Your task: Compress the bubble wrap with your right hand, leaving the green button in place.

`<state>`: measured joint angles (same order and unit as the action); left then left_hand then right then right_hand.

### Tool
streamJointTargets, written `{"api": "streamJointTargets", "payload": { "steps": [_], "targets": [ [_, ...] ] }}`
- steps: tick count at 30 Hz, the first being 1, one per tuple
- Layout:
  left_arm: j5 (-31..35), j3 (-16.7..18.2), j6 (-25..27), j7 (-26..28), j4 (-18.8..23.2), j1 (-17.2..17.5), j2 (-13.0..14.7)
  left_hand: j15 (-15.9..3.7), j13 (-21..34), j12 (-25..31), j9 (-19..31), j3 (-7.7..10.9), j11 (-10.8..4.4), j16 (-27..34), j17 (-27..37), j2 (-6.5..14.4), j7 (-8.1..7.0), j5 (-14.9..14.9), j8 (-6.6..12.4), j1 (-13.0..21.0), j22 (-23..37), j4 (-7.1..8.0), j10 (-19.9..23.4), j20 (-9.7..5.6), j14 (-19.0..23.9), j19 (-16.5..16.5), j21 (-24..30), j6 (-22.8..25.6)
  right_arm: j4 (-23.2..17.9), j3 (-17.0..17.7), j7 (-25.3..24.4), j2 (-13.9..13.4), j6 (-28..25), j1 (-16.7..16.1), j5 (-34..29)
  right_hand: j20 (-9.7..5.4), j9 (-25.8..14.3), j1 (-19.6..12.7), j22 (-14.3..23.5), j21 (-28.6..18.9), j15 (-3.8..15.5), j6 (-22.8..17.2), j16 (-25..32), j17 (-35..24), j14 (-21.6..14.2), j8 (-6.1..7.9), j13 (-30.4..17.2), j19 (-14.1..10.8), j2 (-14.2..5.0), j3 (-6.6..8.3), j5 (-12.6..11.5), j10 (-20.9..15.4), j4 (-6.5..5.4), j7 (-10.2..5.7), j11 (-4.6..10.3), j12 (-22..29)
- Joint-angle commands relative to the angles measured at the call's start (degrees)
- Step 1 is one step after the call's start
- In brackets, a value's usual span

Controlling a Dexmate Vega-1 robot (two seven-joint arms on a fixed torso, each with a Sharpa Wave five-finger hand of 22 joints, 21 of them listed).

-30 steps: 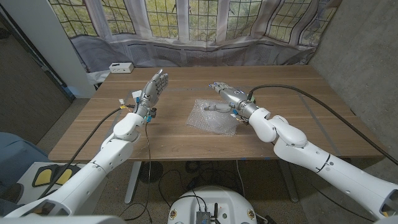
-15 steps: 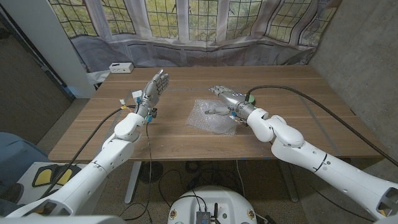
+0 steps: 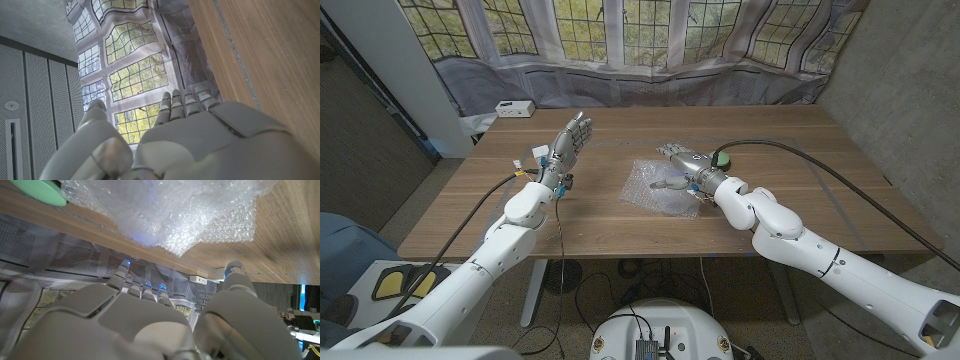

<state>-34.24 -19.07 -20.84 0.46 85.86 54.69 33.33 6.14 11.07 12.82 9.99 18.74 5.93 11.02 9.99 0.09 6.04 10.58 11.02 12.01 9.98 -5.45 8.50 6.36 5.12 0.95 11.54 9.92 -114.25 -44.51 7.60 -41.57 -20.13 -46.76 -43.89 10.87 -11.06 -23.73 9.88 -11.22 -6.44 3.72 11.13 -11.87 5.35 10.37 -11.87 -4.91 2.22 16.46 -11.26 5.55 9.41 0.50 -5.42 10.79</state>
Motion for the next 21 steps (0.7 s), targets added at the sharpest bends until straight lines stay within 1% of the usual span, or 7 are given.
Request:
{"api": "streamJointTargets", "payload": {
  "steps": [1,9,13,21],
  "targets": [
    [0.12,-0.19,-0.03,0.03,0.41,0.11,-0.13,0.34,0.10,-0.20,0.24,0.27,0.10,-0.11,0.32,0.59,0.07,-0.04,-0.09,-0.07,0.29,-0.27,0.41,-0.24,0.31,0.19,-0.02,0.59,1.22,-1.14,1.49,0.28,-0.79,0.80,-0.07,0.66,-0.33,-0.99,0.18,-0.02,-0.05,0.71,0.13,-0.10,0.42,0.35,-0.17,-0.02,-0.11,0.49,-0.25,0.60,0.14,0.03,-0.04,0.15],
    [0.13,-0.31,0.52,0.29,0.97,0.41,0.00,0.40,0.11,-0.23,0.24,0.26,0.19,-0.14,0.32,0.62,0.16,-0.06,-0.10,-0.07,0.29,-0.32,0.43,-0.33,0.27,0.15,-0.05,0.65,2.70,-2.34,2.62,0.84,-0.62,2.15,-0.52,0.91,-0.35,-1.42,0.18,-0.04,-0.03,0.97,0.19,-0.11,0.47,0.39,-0.18,-0.11,-0.15,0.64,-0.32,0.85,0.17,-0.11,0.05,0.19],
    [0.47,-0.21,0.63,0.94,1.57,0.75,0.14,0.41,0.12,-0.28,0.24,0.26,0.50,-0.23,0.32,0.64,0.19,-0.07,-0.09,-0.07,0.29,-0.36,0.38,-0.36,0.06,0.04,-0.11,0.73,3.61,-2.93,3.59,1.21,-0.69,2.95,-0.50,0.97,-0.36,-1.68,0.18,-0.07,-0.08,1.07,0.23,-0.11,0.48,0.43,-0.19,-0.22,-0.15,0.72,-0.36,0.91,0.18,-0.16,-0.03,0.25],
    [0.68,0.06,0.91,1.44,2.47,1.36,0.63,0.27,0.13,-0.30,0.25,0.24,0.40,-0.32,0.33,0.66,0.27,-0.08,-0.12,-0.08,0.29,-0.41,0.38,-0.55,-0.20,-0.21,-0.21,0.76,5.62,-4.11,5.07,1.98,-1.06,4.36,-0.48,1.08,-0.38,-2.15,0.18,-0.08,-0.07,1.17,0.28,-0.12,0.54,0.53,-0.20,-0.33,-0.11,0.86,-0.43,1.04,0.20,-0.21,0.05,0.34]
  ]
}}
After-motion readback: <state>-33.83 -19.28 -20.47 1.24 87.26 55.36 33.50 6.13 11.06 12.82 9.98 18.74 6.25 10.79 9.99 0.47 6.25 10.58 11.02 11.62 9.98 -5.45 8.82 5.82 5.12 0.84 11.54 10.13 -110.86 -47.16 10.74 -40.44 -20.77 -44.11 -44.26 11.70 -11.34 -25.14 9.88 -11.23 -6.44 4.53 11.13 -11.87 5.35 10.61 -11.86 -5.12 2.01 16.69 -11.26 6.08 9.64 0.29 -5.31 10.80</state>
